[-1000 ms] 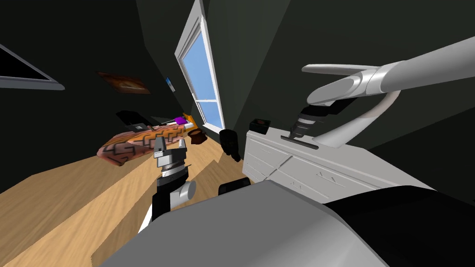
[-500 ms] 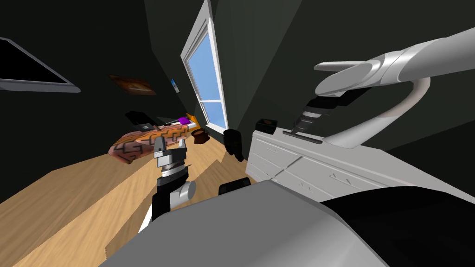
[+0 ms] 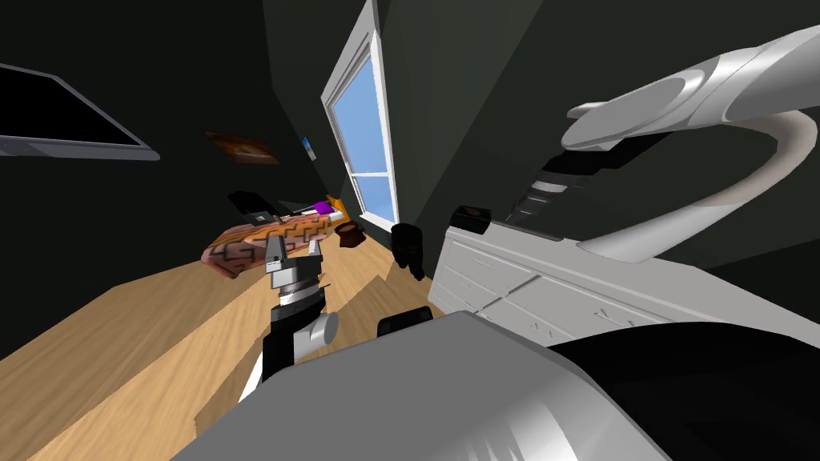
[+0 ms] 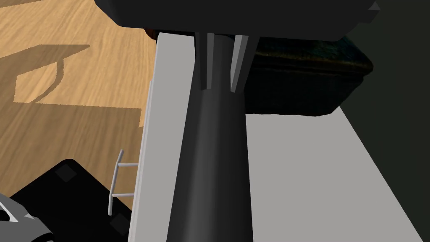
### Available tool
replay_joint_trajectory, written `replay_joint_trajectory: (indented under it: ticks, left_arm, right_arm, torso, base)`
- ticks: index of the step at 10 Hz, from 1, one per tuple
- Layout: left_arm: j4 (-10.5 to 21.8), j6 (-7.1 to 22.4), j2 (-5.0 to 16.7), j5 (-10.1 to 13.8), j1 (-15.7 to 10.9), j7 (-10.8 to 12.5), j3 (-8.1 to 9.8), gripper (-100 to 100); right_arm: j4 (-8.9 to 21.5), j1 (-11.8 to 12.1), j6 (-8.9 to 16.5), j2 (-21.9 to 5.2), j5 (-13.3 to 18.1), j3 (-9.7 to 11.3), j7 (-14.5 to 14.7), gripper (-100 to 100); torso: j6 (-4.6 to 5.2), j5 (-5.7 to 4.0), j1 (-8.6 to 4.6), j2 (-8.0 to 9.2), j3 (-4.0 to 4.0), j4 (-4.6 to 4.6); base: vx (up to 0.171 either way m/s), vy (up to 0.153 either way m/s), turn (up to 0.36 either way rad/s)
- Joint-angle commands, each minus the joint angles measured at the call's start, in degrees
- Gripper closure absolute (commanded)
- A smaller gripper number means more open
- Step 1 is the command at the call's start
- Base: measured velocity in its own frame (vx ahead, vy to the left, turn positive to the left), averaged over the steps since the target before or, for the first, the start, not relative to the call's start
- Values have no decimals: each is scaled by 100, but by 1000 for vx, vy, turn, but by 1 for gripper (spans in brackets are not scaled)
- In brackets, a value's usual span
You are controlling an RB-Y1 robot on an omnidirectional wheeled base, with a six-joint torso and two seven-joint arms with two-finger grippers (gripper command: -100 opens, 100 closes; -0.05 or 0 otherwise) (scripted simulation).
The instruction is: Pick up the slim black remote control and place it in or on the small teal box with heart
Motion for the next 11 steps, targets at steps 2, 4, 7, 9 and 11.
replay_joint_trajectory:
  ticks: [2,4,7,9,11]
  left_arm:
    - [0,0,0,0,0,0,0,0]
    - [0,0,0,0,0,0,0,0]
    - [0,0,1,0,0,0,1,0]
    - [0,0,2,0,0,0,1,0]
    - [0,0,2,0,0,0,1,0]
  right_arm:
    - [290,-108,-175,30,-11,-81,-42,100]
    - [510,-219,-302,61,-31,-130,-67,100]
    - [734,-338,-464,-98,-226,-183,29,100]
    - [763,-298,-456,-307,-419,-183,152,100]
    - [731,-207,-381,-519,-630,-164,302,100]
  torso:
    - [-7,-4,-3,-7,-5,-4]
    - [-10,-4,-6,-11,-8,-5]
    - [-20,-4,-26,-37,-22,-9]
    - [-23,-14,-66,-39,-25,-12]
    - [-22,-19,-69,-19,-14,-9]
  base:
    - [54,59,51]
    - [56,49,67]
    - [101,-27,185]
    - [58,-126,260]
    - [6,-120,230]
